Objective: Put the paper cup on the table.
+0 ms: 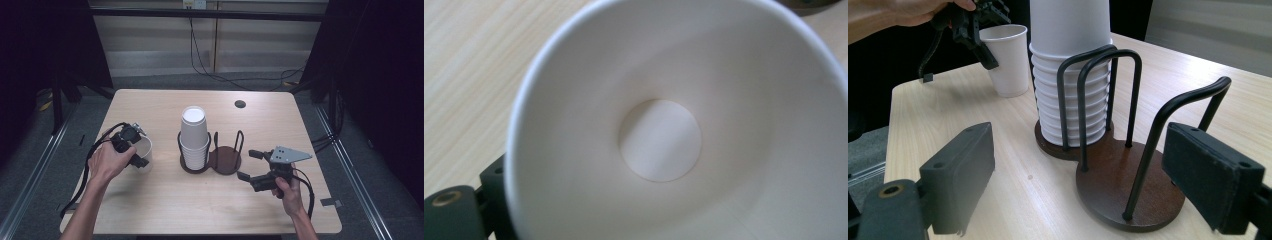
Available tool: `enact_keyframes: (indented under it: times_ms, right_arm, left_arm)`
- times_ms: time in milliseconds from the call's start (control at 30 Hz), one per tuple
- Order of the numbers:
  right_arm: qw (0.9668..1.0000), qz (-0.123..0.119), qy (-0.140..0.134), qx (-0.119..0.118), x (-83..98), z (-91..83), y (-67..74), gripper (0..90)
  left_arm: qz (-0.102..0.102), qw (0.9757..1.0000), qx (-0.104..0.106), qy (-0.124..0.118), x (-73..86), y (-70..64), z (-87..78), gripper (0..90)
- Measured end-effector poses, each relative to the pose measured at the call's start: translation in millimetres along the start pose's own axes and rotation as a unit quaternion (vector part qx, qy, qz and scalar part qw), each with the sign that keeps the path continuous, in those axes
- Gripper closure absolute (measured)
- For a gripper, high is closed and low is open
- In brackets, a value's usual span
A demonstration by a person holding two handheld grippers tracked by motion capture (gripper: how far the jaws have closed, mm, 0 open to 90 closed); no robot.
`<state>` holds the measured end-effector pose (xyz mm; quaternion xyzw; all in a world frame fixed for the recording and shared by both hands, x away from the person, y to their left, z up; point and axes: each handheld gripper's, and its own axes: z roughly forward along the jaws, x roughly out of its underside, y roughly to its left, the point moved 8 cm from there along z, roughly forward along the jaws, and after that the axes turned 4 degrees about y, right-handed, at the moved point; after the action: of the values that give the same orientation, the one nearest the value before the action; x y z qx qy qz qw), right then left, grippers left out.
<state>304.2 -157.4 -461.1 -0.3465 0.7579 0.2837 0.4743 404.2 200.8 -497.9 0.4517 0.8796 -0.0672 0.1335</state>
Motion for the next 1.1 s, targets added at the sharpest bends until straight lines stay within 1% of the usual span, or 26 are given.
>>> enact_keyframes:
  times_ms: [33,67,167,200,267,333,367,400,433,500,533,600,633,667,700,733,767,833,867,900,933,967,1000,1033,1067,1100]
  right_arm:
    - [1.0000,0.000,0.001,0.000,0.2,0.1,0.1,13.3]
    - [1.0000,-0.001,0.001,-0.001,0.3,0.5,0.2,13.3]
    - [1.0000,-0.001,0.003,-0.003,0.7,1.5,1.0,13.2]
    - [1.0000,-0.001,0.003,-0.003,0.7,1.6,1.1,13.3]
    - [1.0000,0.000,0.003,-0.003,0.7,1.8,1.0,13.3]
    - [1.0000,0.001,0.003,-0.004,0.8,2.0,0.9,13.2]
    - [1.0000,0.000,0.003,-0.004,0.8,2.1,1.0,13.3]
    - [1.0000,0.000,0.003,-0.004,0.9,2.1,1.2,13.2]
    - [1.0000,0.000,0.003,-0.004,0.8,2.0,1.2,13.2]
    - [1.0000,0.000,0.003,-0.003,0.9,1.6,1.0,13.2]
    - [1.0000,0.000,0.003,-0.003,0.9,1.7,1.1,13.3]
    - [1.0000,0.001,0.003,-0.003,1.0,1.5,1.0,13.2]
    - [1.0000,0.000,0.003,-0.003,1.0,1.6,1.0,13.2]
    - [1.0000,0.001,0.003,-0.003,1.1,1.7,0.9,13.2]
    - [1.0000,0.001,0.003,-0.004,1.1,2.0,1.1,13.2]
    - [1.0000,0.001,0.003,-0.004,1.3,2.3,1.4,13.2]
    - [1.0000,0.001,0.003,-0.005,1.3,2.5,1.7,13.2]
    - [1.0000,0.001,0.005,-0.005,1.8,3.2,2.0,13.2]
    - [1.0000,0.001,0.005,-0.005,2.1,3.3,2.1,13.2]
    - [1.0000,0.001,0.005,-0.005,2.1,3.3,2.3,13.2]
    - [1.0000,0.001,0.004,-0.005,1.9,2.8,2.4,13.2]
    - [1.0000,0.001,0.004,-0.004,1.8,2.5,2.3,13.2]
    - [1.0000,0.002,0.003,-0.003,1.8,1.8,2.2,13.2]
    - [1.0000,0.003,0.003,-0.001,1.9,1.3,1.7,13.2]
    - [1.0000,0.003,0.003,-0.001,2.0,1.1,1.5,13.3]
    - [1.0000,0.004,0.002,-0.002,2.3,0.9,1.4,13.2]
  left_arm:
    - [0.006,0.9998,0.012,-0.014,0.1,-0.6,-0.4,7.2]
    - [0.005,0.9995,0.021,-0.022,0.9,-0.6,-0.9,6.9]
    - [0.008,0.9987,0.032,-0.038,3.9,0.5,-1.8,0.4]
    - [0.006,0.9979,0.047,-0.045,4.6,-0.9,-2.0,0.3]
    - [0.000,0.9977,0.042,-0.053,6.4,1.3,-3.1,0.3]
    - [-0.002,0.9969,0.044,-0.065,7.6,1.5,-3.5,0.3]
    - [-0.003,0.9968,0.037,-0.071,8.5,2.6,-4.4,0.3]
    - [-0.010,0.9960,0.037,-0.081,8.7,2.3,-4.5,0.3]
    - [-0.006,0.9955,0.040,-0.086,10.0,2.1,-4.9,0.3]
    - [-0.008,0.9947,0.032,-0.097,12.9,3.0,-5.3,0.5]
    - [-0.008,0.9934,0.033,-0.109,14.1,2.6,-6.2,0.5]
    - [-0.015,0.9929,0.038,-0.112,18.2,1.1,-6.9,2.2]
    - [-0.011,0.9928,0.032,-0.115,19.2,1.7,-7.7,4.3]
    - [-0.013,0.9920,0.033,-0.121,20.6,1.1,-9.0,5.7]
    - [-0.022,0.9910,0.028,-0.129,21.7,1.2,-10.1,7.5]
    - [-0.021,0.9901,0.019,-0.137,22.5,1.6,-11.5,7.8]
    - [-0.021,0.9891,0.026,-0.144,23.4,0.3,-13.1,7.8]
    - [-0.024,0.9886,0.014,-0.148,26.2,-0.7,-15.4,7.8]
    - [-0.022,0.9882,0.020,-0.150,27.6,-2.5,-15.6,7.8]
    - [-0.022,0.9882,0.020,-0.150,27.6,-2.5,-15.6,7.8]
    - [-0.023,0.9880,0.009,-0.152,32.1,-3.7,-15.7,7.8]
    - [-0.025,0.9873,0.005,-0.157,34.4,-3.3,-16.0,7.8]
    - [-0.028,0.9849,0.012,-0.170,36.2,-4.4,-16.2,7.8]
    - [-0.031,0.9841,0.015,-0.174,37.8,-4.6,-16.6,7.8]
    - [-0.037,0.9834,-0.001,-0.178,41.0,-4.0,-17.2,7.8]
    - [-0.035,0.9833,-0.007,-0.178,42.6,-4.1,-17.6,7.2]
